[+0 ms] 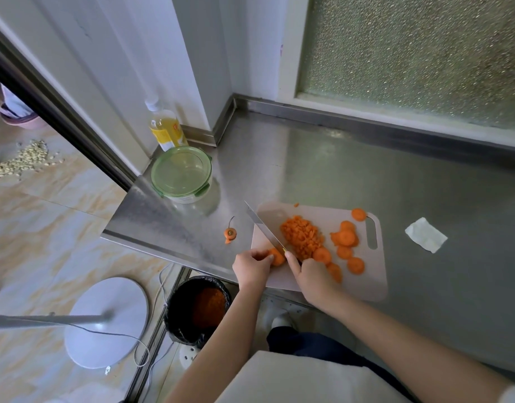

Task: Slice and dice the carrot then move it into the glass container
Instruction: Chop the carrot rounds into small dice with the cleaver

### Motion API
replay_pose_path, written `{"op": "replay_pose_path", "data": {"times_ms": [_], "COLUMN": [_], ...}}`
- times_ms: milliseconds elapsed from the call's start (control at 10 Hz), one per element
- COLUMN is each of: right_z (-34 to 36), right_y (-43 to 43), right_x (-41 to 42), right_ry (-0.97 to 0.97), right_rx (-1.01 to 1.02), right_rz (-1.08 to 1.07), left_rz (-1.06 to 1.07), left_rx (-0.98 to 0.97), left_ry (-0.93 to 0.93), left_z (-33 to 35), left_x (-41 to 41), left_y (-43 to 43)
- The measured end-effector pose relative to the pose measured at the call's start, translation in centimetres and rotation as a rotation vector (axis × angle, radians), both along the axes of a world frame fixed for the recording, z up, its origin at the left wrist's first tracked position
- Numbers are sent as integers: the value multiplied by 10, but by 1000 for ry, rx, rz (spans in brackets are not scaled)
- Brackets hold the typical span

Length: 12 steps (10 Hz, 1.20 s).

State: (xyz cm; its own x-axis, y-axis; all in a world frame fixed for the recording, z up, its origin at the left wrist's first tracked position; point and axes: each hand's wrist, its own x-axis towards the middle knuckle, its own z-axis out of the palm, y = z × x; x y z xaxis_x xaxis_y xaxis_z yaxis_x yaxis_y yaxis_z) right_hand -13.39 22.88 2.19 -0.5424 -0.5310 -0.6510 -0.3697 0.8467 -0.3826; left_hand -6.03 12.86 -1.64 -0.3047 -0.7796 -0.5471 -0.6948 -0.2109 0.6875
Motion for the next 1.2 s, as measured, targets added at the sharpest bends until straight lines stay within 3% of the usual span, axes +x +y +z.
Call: {"op": "replay_pose_path", "data": {"times_ms": [200, 500, 1200], "right_z": [0, -13, -10], "right_y": [-4, -1, 9], "right_x": [-4, -9, -10], "right_ry": [31, 119, 102], "right_rx": [-85, -206, -184], "right_rz": [-120, -80, -64], "left_rz": [-26, -43, -50], "left_rx": [-43, -30, -57], "left_ry": [-9, -20, 3], "left_z": [0, 3, 2], "left_x": [0, 0, 2], "left_y": [4, 2, 1]}}
